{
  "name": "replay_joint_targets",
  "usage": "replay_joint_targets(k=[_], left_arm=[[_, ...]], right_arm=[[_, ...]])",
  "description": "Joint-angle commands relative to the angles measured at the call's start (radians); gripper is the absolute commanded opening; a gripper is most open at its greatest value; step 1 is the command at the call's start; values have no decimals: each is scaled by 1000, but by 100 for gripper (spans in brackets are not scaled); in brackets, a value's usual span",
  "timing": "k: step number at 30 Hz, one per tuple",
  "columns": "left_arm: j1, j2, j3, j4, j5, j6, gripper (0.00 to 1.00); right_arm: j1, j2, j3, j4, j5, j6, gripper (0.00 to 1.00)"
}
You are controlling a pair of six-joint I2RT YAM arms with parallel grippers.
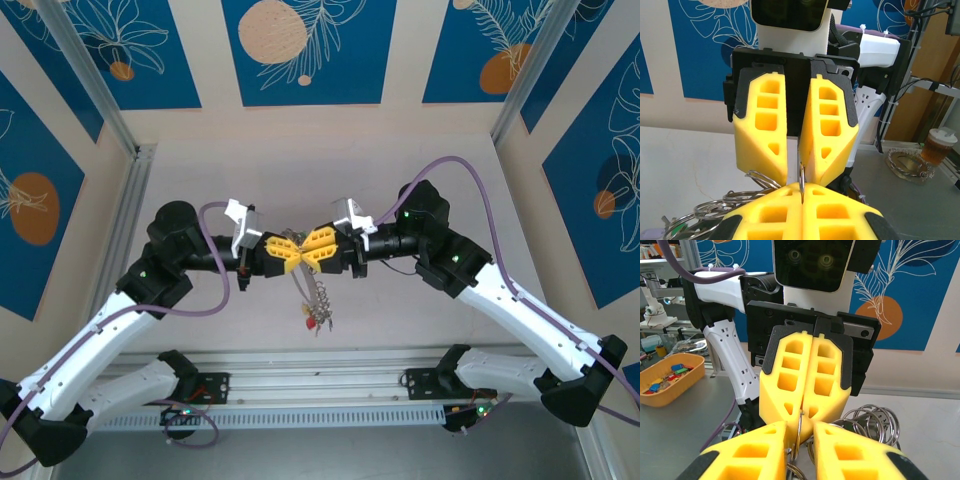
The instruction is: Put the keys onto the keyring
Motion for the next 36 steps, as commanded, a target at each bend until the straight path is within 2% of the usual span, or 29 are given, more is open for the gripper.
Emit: replay_joint_targets(k=[1,7,12,16,21,22,24,27,28,30,33,36], left_arm=[[-10,-17,4,64,11,16,0],[-11,-22,-10,100,4,-3,0],[-11,-26,-13,117,4,-11,0],[-10,-29,-11,112,-1,-9,0],[-11,-21,20,15,-37,29,0],[-11,-20,33,-24,-59,46,9],[-11,-22,73,-140,-105,93,33],[-10,-22,145,-311,-176,180,56],[-11,-25,168,-368,-208,206,67],[-11,-30,196,-438,-243,240,69],[-13,-8,238,-520,-258,275,57],[-14,8,248,-547,-270,303,54]], right_arm=[[1,-11,-9,4,-17,1,22],[1,-13,-21,-19,-14,-3,22],[-2,-13,-22,-22,-8,-4,16],[-13,-14,-26,-21,1,3,0],[-26,-37,-34,-27,24,-21,0],[-27,-39,-27,-42,29,-36,0],[-28,-36,-4,-88,44,-79,0],[-31,-23,26,-146,62,-132,0],[-33,-10,49,-176,60,-155,0],[-31,19,108,-251,62,-200,0],[-30,52,163,-301,48,-236,0],[-29,75,205,-334,8,-254,0]])
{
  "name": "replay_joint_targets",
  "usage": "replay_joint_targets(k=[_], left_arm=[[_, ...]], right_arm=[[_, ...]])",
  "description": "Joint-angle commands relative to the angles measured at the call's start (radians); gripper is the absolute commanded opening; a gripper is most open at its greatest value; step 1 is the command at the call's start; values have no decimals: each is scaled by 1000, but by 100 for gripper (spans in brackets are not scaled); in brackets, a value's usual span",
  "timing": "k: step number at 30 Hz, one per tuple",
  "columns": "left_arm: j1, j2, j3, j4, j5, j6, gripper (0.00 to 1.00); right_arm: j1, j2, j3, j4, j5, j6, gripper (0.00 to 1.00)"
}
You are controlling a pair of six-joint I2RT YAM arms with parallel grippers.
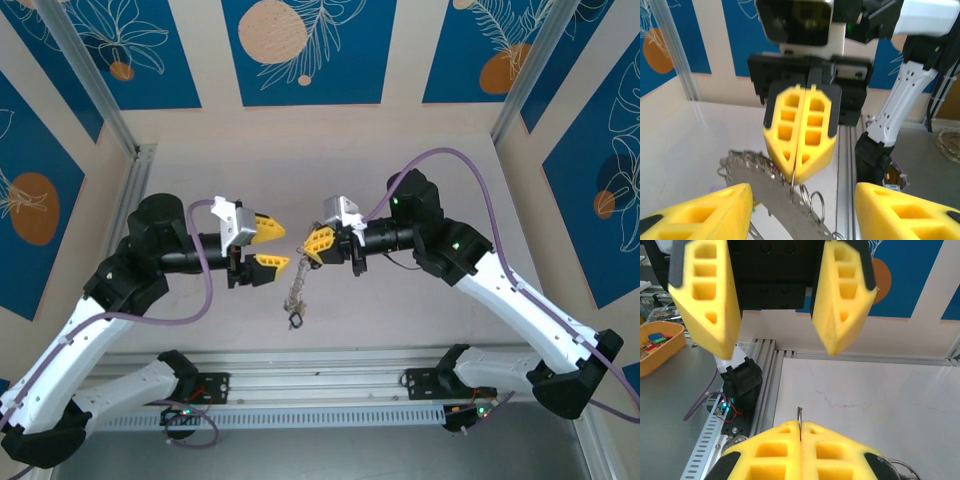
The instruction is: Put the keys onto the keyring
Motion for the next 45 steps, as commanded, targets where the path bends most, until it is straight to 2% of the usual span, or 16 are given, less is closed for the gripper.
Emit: replay_joint_targets(k=[1,4,11,15,24,31,35,36,38,39,41,45], left_arm=[[-11,21,22,-109,-40,75,51],[-11,32,21,-99,-39,87,47],[-12,50,31,-84,-13,90,47],[-14,51,31,-75,-9,84,44],[-25,59,24,-58,-16,77,25],[-32,59,12,-58,-22,85,0],[-34,50,2,-44,-11,80,0],[-34,46,0,-40,-14,78,0],[-33,37,-9,-29,-26,72,0],[-32,32,-14,-22,-31,68,0],[-32,12,-30,-3,-40,65,0],[-32,1,-48,20,-42,63,0]], right_arm=[[2,10,79,-58,-62,-60,0],[9,36,124,-106,-78,-76,0],[24,83,170,-166,-83,-86,0],[26,100,180,-176,-81,-86,0],[32,112,194,-148,-97,-83,0],[40,125,198,-140,-108,-85,0],[40,128,200,-137,-112,-80,0],[40,127,199,-137,-109,-77,3],[39,115,183,-137,-96,-67,23],[36,102,167,-129,-85,-56,27],[20,51,92,-76,-66,-9,33],[-42,-86,-80,44,-69,114,62]])
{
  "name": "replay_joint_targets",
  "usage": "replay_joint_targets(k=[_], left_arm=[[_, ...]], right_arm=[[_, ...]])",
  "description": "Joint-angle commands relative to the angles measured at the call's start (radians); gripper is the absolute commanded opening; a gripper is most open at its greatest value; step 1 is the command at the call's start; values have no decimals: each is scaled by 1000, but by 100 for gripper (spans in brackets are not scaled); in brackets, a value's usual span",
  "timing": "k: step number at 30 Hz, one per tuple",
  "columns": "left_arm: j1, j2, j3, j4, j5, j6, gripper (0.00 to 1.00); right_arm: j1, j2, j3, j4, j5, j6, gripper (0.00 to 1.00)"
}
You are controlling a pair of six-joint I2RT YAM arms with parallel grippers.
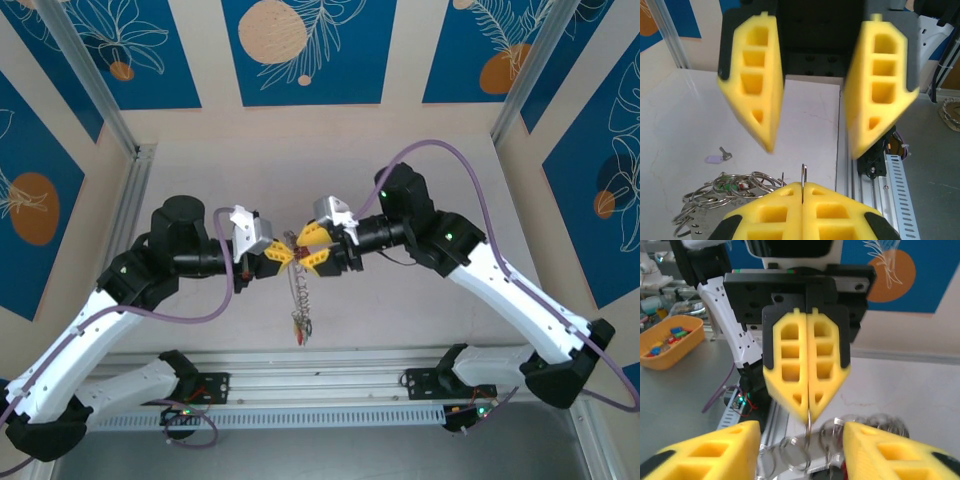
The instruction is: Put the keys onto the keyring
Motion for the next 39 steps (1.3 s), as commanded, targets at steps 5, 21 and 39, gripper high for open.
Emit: replay_joint_targets(k=[5,21,39], left_arm=[[-5,-19,-18,109,27,-15,0],[-4,-46,-97,199,-22,-90,0],[16,-59,-129,237,-8,-151,0]], right_arm=[[-141,-203,-220,110,57,220,72],[-600,440,-130,-20,374,350,62],[-615,811,89,-202,402,258,51]])
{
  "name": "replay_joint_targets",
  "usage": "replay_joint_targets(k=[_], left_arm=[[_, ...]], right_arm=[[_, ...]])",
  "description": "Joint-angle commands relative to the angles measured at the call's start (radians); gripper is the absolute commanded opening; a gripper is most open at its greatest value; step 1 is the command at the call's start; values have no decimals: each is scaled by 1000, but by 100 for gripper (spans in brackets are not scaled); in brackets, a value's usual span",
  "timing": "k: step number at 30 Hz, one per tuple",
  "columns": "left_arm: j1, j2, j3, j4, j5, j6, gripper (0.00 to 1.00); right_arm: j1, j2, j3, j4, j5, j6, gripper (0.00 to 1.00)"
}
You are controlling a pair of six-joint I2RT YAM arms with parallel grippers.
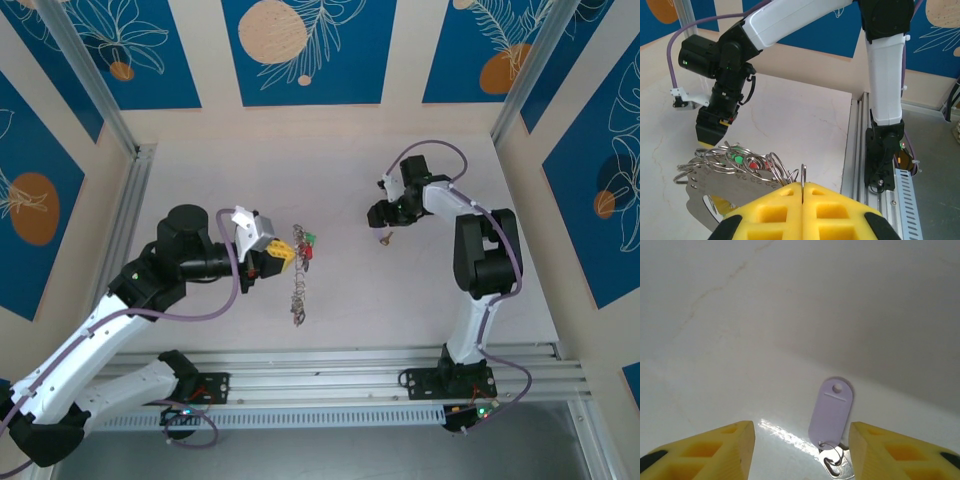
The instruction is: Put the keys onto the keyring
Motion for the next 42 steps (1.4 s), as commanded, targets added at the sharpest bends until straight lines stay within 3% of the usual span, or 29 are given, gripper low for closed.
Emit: replay_joint_targets(k=[1,11,22,31,42], left_arm=[[9,-29,-1,79,40,-22,0],[16,-35,-4,91,57,-31,0],[21,-31,-7,96,64,-37,0],[22,-26,-15,116,69,-50,0],[24,-31,-20,126,76,-55,0]], right_arm=[[-6,24,15,-75,-42,-21,50],[-6,13,-44,-74,-18,-24,41],[-10,20,-62,-57,3,-23,43],[-12,43,-42,-67,1,-26,36],[-5,43,-30,-92,49,-37,42]])
